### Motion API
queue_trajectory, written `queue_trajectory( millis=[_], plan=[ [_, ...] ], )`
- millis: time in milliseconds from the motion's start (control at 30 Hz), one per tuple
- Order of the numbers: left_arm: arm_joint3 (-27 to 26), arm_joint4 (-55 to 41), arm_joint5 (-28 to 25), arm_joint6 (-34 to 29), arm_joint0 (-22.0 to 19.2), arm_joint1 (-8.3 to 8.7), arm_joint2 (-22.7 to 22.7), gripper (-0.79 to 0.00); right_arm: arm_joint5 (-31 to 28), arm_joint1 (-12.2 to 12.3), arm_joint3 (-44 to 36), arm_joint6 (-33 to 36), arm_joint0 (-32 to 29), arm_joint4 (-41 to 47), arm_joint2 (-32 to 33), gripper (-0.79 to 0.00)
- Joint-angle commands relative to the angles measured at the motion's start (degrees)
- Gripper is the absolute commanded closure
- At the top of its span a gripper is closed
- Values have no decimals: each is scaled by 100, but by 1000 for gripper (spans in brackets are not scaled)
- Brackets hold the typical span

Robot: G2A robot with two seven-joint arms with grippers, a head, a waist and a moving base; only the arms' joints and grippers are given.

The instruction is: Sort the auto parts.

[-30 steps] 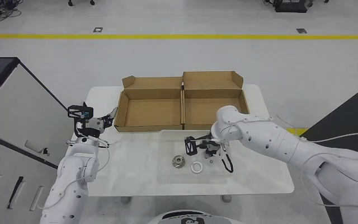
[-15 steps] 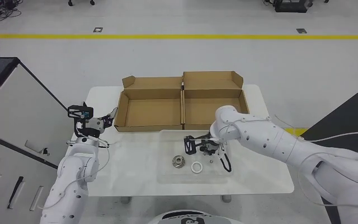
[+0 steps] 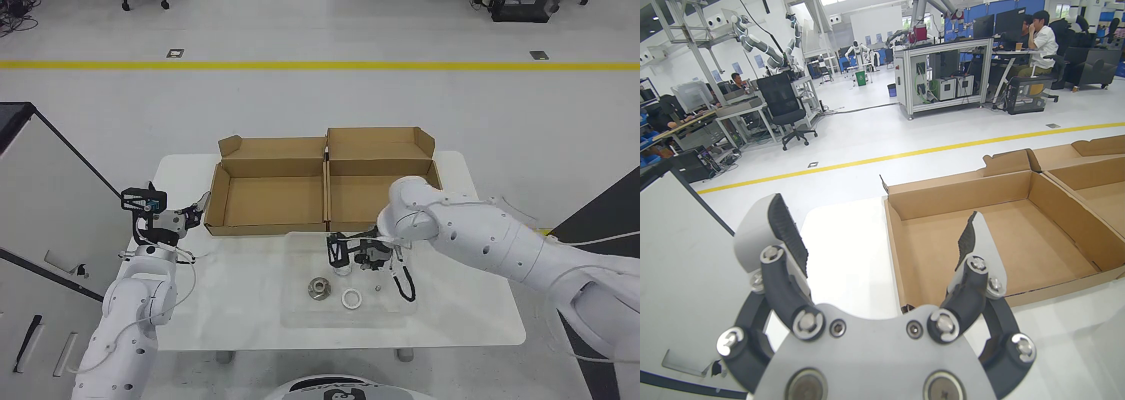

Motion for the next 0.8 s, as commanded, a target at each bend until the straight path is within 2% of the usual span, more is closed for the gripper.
queue_trajectory(
  millis=[0,267,500,767],
  plan=[
    [0,0,0,0,0,0,0,-785,-13,162,-160,-13,163,354,0,0],
    [0,0,0,0,0,0,0,-785,-300,821,-570,-301,670,1208,11,0],
    [0,0,0,0,0,0,0,-785,-898,1481,-662,-899,984,1823,43,0],
    [0,0,0,0,0,0,0,-785,-916,1505,-654,-917,996,1855,42,0]
  ],
)
